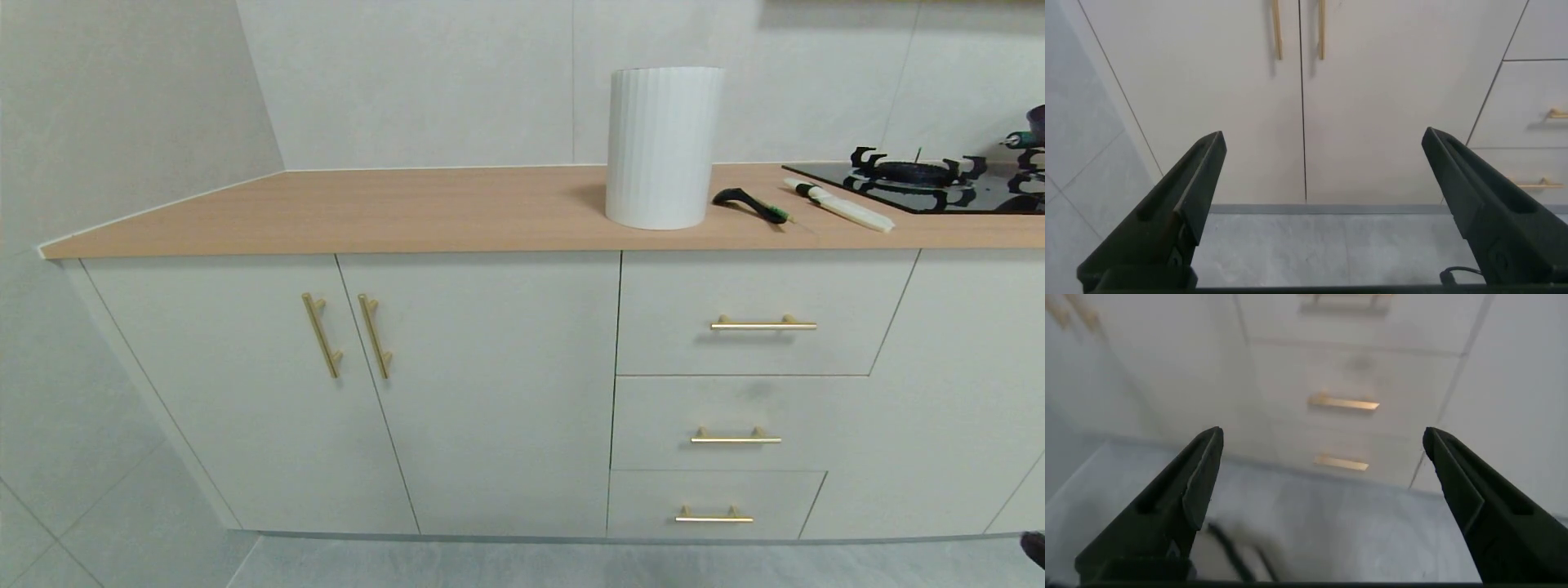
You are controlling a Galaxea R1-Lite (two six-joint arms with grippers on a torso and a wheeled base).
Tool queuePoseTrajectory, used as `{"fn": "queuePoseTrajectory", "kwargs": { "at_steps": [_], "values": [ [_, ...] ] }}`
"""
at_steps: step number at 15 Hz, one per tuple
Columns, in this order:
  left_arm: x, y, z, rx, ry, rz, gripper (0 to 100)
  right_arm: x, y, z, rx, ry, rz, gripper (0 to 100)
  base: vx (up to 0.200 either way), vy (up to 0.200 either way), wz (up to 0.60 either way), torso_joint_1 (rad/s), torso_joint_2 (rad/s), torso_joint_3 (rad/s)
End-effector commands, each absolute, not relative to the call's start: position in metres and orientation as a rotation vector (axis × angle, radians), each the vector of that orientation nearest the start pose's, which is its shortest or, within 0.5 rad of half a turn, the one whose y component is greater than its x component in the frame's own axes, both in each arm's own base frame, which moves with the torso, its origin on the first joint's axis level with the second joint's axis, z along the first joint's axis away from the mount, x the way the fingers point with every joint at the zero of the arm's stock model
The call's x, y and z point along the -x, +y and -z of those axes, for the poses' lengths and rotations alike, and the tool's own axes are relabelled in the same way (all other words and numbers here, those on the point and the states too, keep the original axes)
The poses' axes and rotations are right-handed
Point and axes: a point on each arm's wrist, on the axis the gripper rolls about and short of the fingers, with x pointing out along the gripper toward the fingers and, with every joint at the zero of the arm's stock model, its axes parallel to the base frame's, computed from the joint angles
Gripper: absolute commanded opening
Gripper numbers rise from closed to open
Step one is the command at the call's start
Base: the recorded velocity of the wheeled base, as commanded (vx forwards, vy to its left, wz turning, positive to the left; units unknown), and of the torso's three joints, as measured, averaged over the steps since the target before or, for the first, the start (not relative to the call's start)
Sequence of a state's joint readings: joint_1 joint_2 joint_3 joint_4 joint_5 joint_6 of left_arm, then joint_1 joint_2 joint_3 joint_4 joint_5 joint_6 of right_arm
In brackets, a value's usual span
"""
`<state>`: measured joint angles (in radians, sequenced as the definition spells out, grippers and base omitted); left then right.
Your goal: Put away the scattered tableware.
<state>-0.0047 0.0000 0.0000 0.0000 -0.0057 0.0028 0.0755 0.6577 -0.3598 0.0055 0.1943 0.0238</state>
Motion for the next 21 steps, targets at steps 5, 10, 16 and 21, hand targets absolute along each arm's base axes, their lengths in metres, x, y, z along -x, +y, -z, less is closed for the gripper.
{"fn": "queuePoseTrajectory", "kwargs": {
  "at_steps": [5, 10, 16, 21],
  "values": [
    [0.023, 0.000, -0.075, -0.002, 0.000, 0.011, 100, -0.239, 0.034, -0.182, -0.055, 0.695, -0.326, 100, 0.000, 0.000, 0.00, 0.000, 0.00, 0.000],
    [0.023, 0.000, -0.075, -0.002, 0.000, 0.011, 100, -0.309, 0.040, -0.091, -0.021, 0.859, -0.223, 100, 0.000, 0.000, 0.00, 0.000, 0.00, 0.000],
    [0.023, 0.000, -0.075, -0.002, 0.000, 0.009, 100, -0.358, 0.043, -0.002, -0.063, 0.798, -0.076, 100, 0.000, 0.000, 0.00, 0.000, 0.00, 0.000],
    [0.023, 0.000, -0.075, -0.002, 0.000, 0.009, 100, -0.381, 0.044, 0.029, -0.076, 0.654, -0.006, 100, 0.000, 0.000, 0.00, 0.000, 0.00, 0.000]
  ]
}}
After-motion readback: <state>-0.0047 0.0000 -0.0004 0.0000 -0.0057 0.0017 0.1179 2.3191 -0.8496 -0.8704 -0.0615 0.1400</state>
